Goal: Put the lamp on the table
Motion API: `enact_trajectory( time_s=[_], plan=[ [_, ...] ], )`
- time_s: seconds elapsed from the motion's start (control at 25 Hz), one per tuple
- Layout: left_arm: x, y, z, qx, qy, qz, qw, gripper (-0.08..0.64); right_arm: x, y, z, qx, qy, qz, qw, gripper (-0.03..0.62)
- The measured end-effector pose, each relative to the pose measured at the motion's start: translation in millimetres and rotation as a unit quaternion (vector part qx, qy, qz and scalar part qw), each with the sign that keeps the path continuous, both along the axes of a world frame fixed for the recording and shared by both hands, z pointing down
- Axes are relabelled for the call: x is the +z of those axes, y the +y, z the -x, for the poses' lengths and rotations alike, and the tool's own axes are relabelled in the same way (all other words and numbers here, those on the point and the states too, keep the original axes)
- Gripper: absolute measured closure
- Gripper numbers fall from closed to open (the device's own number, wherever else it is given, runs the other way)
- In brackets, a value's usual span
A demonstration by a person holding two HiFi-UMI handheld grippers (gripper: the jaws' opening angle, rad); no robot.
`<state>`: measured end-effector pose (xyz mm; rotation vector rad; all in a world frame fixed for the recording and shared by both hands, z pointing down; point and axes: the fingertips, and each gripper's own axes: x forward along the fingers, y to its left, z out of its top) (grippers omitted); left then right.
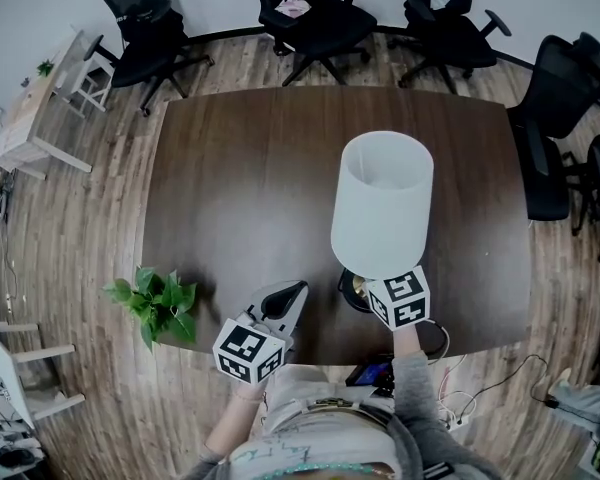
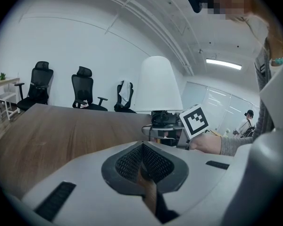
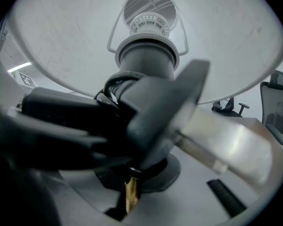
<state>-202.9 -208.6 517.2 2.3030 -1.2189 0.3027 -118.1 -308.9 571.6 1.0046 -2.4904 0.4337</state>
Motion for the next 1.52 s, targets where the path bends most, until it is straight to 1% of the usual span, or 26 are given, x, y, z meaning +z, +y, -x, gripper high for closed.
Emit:
enact_trajectory(
  time_s=[0.2,0.4,0.64,0.88,1.04,1.28,1.4,1.52],
  plan=[
    [3,-1,-3,0.004,0.000,0.003,1.0000,0.549,5,2,-2,0.002,-0.006,0.000,1.000,0.574],
    [5,-3,-5,0.009,0.002,0.003,1.0000,0.549,15,5,-3,0.001,0.006,0.004,1.000,0.574],
    [1,-7,-11,0.018,0.006,-0.005,0.9998,0.548,25,13,-5,0.002,0.010,0.017,1.000,0.574],
    [-3,-14,-14,0.025,0.010,-0.016,0.9995,0.549,27,14,-3,0.001,0.005,0.018,1.000,0.574],
    [-12,-21,-18,0.031,0.023,-0.031,0.9988,0.548,26,13,-3,-0.003,0.004,0.020,1.000,0.574],
    [-32,-34,-20,0.062,0.042,-0.071,0.9947,0.549,27,17,-3,-0.012,0.003,0.021,1.000,0.574],
    [-42,-43,-15,0.070,0.044,-0.091,0.9924,0.548,30,20,-1,-0.011,-0.005,0.030,0.999,0.574],
    [-48,-48,-12,0.068,0.042,-0.097,0.9920,0.548,30,22,-3,-0.008,-0.014,0.037,0.999,0.574]
  ],
)
